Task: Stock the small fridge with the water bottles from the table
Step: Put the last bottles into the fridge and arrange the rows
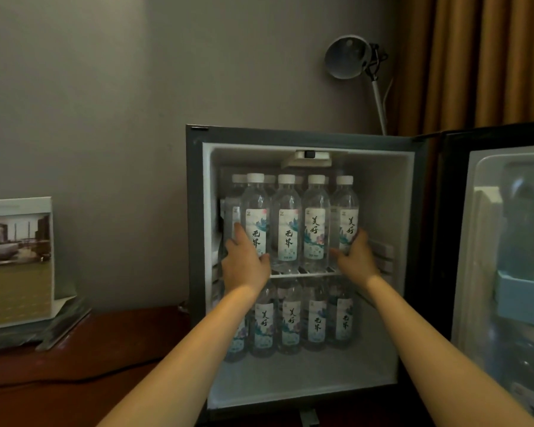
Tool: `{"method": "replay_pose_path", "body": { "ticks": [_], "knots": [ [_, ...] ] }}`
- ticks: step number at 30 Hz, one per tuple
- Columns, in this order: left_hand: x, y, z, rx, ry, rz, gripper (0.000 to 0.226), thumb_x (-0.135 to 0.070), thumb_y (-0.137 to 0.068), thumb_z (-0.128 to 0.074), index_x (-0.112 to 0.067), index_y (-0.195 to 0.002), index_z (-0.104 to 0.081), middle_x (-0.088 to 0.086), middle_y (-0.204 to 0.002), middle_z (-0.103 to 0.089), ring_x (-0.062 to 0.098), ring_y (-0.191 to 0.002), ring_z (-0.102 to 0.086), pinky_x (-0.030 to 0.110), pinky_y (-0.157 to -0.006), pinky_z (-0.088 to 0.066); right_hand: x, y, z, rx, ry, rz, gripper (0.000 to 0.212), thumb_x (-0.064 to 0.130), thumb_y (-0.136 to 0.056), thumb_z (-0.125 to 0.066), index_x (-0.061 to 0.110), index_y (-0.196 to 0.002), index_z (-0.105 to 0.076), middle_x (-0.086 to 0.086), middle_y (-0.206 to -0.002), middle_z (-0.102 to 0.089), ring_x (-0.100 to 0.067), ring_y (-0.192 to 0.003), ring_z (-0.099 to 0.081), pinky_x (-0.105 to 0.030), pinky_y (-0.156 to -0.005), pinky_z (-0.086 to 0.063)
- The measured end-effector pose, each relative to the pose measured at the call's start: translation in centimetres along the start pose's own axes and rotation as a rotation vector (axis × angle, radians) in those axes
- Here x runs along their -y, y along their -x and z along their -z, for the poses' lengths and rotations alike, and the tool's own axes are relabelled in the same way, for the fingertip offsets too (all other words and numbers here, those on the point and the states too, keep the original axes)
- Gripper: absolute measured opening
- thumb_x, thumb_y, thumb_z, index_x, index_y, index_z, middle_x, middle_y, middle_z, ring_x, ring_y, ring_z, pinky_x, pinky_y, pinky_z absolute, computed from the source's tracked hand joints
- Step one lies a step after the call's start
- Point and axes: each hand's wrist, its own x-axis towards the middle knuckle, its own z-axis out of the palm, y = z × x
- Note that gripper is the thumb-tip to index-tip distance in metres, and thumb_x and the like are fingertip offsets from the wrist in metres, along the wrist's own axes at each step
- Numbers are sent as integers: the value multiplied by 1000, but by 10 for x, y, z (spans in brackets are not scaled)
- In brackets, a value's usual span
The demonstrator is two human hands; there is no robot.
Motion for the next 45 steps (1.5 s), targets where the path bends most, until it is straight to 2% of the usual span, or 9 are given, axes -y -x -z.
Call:
{"method": "replay_pose_path", "body": {
  "ticks": [5,10,13,26,31,33,36,42,45],
  "knots": [
    [7,-3,2,6,68,-56,78,-30,-80,-68,-19,-142,-22,13,-130,-49,33,-112,-55,45,-92,-49,-6,-4,-12,-59,-5,-6,78,2,-82,-62,18,-144,-17,-17,-137,-42,-32,-123,-46,-51,-105,-40],
    [11,-5,1,-1,73,-85,78,-32,-79,-69,-18,-141,-23,12,-129,-50,33,-113,-55,49,-93,-48,-4,11,-24,-76,15,-35,99,40,-88,-59,22,-148,17,-12,-157,6,-34,-144,-2,-51,-115,-10],
    [13,-5,0,1,74,-90,78,-31,-79,-69,-20,-141,-23,12,-129,-50,33,-113,-55,49,-93,-48,-10,14,-27,-63,107,42,118,45,-76,-71,26,-144,24,-13,-156,10,-36,-144,2,-53,-114,-10],
    [18,-5,10,155,13,-140,94,-32,-85,-65,-22,-149,3,15,-147,-32,31,-125,-47,44,-103,-42,-5,14,-11,-1,47,36,110,34,-82,-68,22,-146,20,-7,-157,16,-26,-145,9,-45,-116,-6],
    [17,20,5,87,-56,-256,92,-26,-90,-58,-26,-147,15,8,-155,-7,27,-131,-39,36,-101,-41,-2,55,-35,-192,319,278,75,34,-90,-57,25,-150,-13,-6,-158,3,-25,-146,-4,-43,-116,-16],
    [16,26,-3,98,-98,-261,88,-27,-92,-53,-30,-146,16,4,-157,8,29,-140,-23,39,-103,-40,-5,63,-44,-57,581,462,63,36,-94,-48,27,-148,-18,-3,-159,2,-24,-146,0,-45,-119,-12],
    [12,29,-7,143,-154,-199,93,-28,-91,-55,-31,-144,21,3,-156,20,32,-143,-14,38,-101,-42,-7,63,-53,216,800,401,61,47,-98,-29,28,-149,-2,6,-156,13,-17,-145,14,-40,-118,4],
    [13,26,0,262,-195,-189,101,-25,-89,-59,-33,-141,26,1,-152,31,27,-134,-36,25,-82,-46,-8,56,-46,323,858,285,69,51,-97,-30,24,-149,6,6,-158,9,-12,-144,14,-44,-117,6],
    [13,29,5,305,-194,-149,97,-22,-89,-58,-34,-143,22,-2,-151,32,30,-144,-12,36,-103,-38,-3,64,-36,358,742,283,72,50,-96,-36,24,-150,3,6,-158,6,-13,-145,10,-43,-118,2]
  ]
}}
